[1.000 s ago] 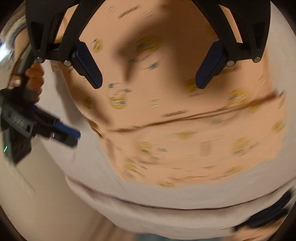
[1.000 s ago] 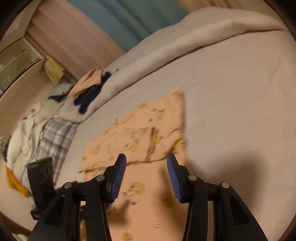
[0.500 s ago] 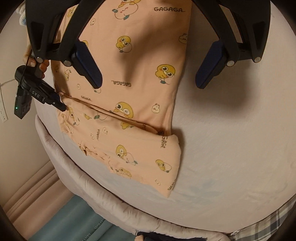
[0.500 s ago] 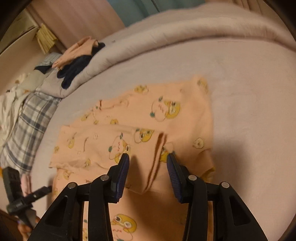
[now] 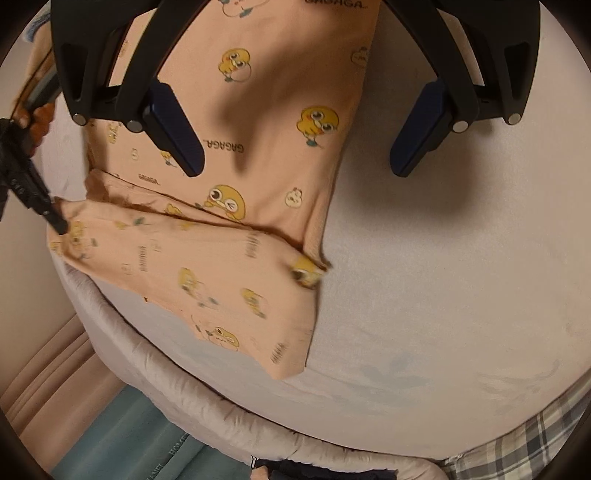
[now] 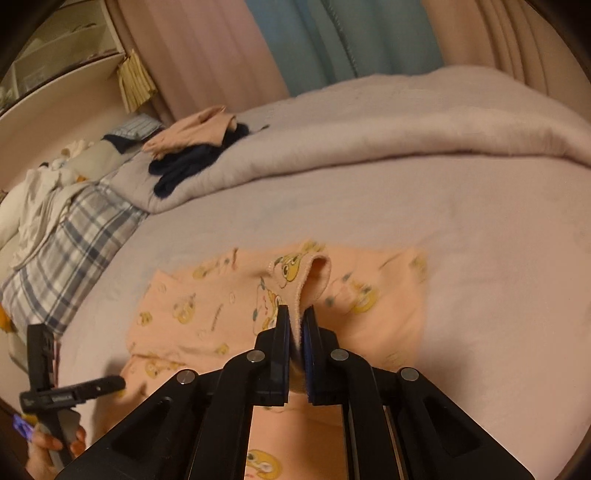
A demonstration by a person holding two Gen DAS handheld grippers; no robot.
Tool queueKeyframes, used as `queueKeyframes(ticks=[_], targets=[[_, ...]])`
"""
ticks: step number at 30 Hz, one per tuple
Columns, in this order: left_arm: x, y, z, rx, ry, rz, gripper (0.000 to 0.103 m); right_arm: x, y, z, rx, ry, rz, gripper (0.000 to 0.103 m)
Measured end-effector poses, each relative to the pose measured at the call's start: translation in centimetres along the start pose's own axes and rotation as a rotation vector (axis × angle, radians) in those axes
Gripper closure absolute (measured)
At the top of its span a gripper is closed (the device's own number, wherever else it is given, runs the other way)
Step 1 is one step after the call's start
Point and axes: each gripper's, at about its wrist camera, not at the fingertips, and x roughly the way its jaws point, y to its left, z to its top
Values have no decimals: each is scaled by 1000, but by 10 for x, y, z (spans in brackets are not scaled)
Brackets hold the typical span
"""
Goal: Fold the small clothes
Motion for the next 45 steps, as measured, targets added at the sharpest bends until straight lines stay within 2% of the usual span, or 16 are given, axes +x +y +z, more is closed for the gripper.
queueKeyframes(ticks=[4,9,11,15,19,22,24,26,27,28,29,34,38,40,42,45], targets=[[6,-2,6,15,2,39,2,5,-18,-3,26,48,-60,95],[-2,-4,14,3,-26,20,2,22,-36,-19,82,154,-88,95],[-8,-8,20,10,-45,10,2,28,-39,-23,89,195,-98,88],[-14,-24,36,40,-83,-17,3,6,-49,-20,146,115,-76,73],[-7,-49,50,79,-113,-70,6,-9,-48,-15,137,41,-23,72],[7,-61,54,98,-94,-93,18,-3,-38,-17,91,50,37,72],[24,-62,55,84,-44,-105,30,7,-32,-20,68,67,66,74],[43,-58,55,65,4,-61,34,25,-28,-24,45,113,56,75],[54,-52,54,49,36,-28,42,31,-27,-28,45,135,49,75],[56,-50,53,51,29,-18,43,40,-28,-32,46,169,28,76],[54,-51,53,65,7,-23,43,44,-29,-33,45,177,22,77],[57,-61,52,124,25,25,42,47,-23,-29,29,173,3,81],[45,-54,49,76,11,-7,42,25,-16,-31,38,156,36,81],[30,-45,39,49,-9,-30,39,9,-23,-35,44,135,70,75],[14,-36,26,37,-28,-27,31,-5,-26,-44,60,140,74,68],[-9,-17,1,18,-38,-18,29,-19,-32,-61,81,165,106,68]])
